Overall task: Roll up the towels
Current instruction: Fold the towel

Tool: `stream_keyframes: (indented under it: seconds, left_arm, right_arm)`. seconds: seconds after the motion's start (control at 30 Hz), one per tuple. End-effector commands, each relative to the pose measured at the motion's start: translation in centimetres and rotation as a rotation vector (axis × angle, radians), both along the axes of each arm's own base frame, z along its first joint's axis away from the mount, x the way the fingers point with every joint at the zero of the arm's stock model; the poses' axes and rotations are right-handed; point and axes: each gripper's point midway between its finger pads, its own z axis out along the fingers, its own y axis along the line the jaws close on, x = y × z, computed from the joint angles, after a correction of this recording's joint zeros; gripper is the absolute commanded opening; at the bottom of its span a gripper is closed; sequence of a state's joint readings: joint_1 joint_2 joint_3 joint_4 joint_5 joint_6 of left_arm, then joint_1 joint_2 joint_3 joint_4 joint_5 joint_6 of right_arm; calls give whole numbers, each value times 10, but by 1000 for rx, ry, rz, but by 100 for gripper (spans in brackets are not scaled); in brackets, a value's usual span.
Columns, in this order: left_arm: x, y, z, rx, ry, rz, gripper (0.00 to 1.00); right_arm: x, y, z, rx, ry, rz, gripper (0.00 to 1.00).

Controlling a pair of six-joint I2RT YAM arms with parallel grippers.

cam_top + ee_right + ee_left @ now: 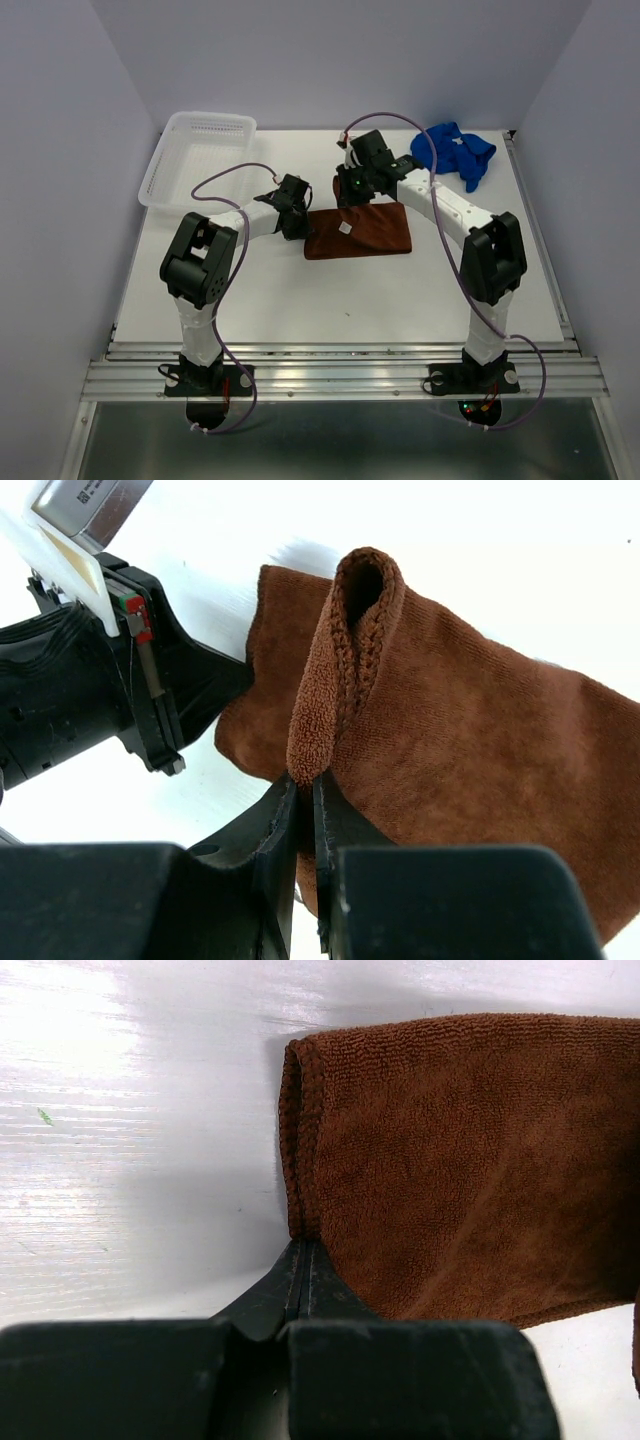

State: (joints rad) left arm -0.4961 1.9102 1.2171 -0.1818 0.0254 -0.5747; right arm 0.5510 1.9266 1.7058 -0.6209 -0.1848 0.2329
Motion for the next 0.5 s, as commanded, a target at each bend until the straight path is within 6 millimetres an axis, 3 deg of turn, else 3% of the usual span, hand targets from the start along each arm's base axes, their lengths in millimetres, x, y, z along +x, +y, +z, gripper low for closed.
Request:
stream_keyframes:
  seconds: [0.0, 0.47]
  left_arm:
    - [-6, 0, 1, 0, 6, -5, 0]
    - [-6, 0, 1, 0, 8, 0, 0]
  right_arm:
    - [7, 27, 27, 70, -65, 45, 1]
    - [3, 49, 5, 70, -19, 89, 1]
